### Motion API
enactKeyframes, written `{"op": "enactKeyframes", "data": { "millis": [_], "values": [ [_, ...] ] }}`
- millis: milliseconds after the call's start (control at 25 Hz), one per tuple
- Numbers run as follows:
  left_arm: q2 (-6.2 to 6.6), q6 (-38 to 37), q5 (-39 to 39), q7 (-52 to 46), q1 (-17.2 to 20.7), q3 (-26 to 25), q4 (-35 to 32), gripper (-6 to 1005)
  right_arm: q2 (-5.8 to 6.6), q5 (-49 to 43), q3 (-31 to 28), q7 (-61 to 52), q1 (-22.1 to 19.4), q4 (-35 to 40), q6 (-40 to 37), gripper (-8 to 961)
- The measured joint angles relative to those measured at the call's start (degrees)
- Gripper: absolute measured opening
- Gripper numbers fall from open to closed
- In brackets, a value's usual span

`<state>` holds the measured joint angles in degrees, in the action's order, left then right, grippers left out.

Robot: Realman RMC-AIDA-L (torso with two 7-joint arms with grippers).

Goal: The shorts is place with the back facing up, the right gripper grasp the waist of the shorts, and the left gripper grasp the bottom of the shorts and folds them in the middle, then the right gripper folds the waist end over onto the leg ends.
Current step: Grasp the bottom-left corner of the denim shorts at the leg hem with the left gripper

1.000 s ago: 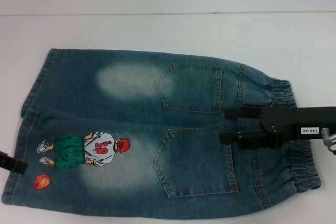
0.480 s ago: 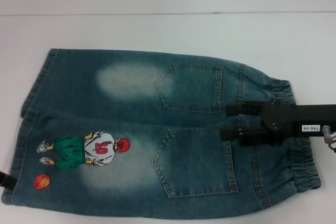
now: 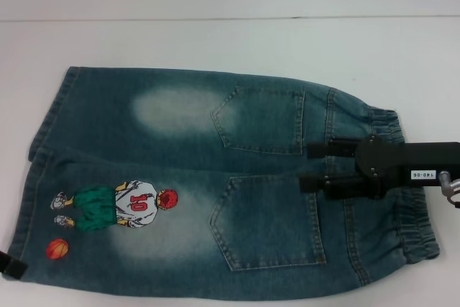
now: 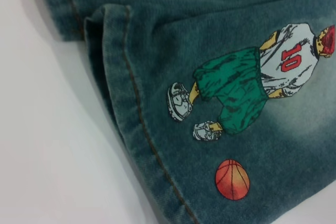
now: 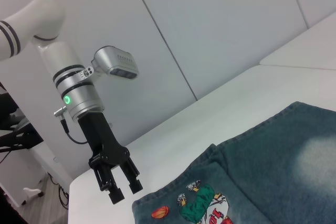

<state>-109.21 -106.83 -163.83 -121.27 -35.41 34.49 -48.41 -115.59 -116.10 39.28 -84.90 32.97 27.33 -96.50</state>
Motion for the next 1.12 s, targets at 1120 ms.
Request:
{"op": "enactKeyframes", "data": {
  "millis": [1120],
  "values": [
    [0.12,6.1,0.0,0.2,-0.2,0.0,3.6,833,0.0,0.0,-0.6,0.0,-0.5,0.0,-0.4,913]
  ]
}}
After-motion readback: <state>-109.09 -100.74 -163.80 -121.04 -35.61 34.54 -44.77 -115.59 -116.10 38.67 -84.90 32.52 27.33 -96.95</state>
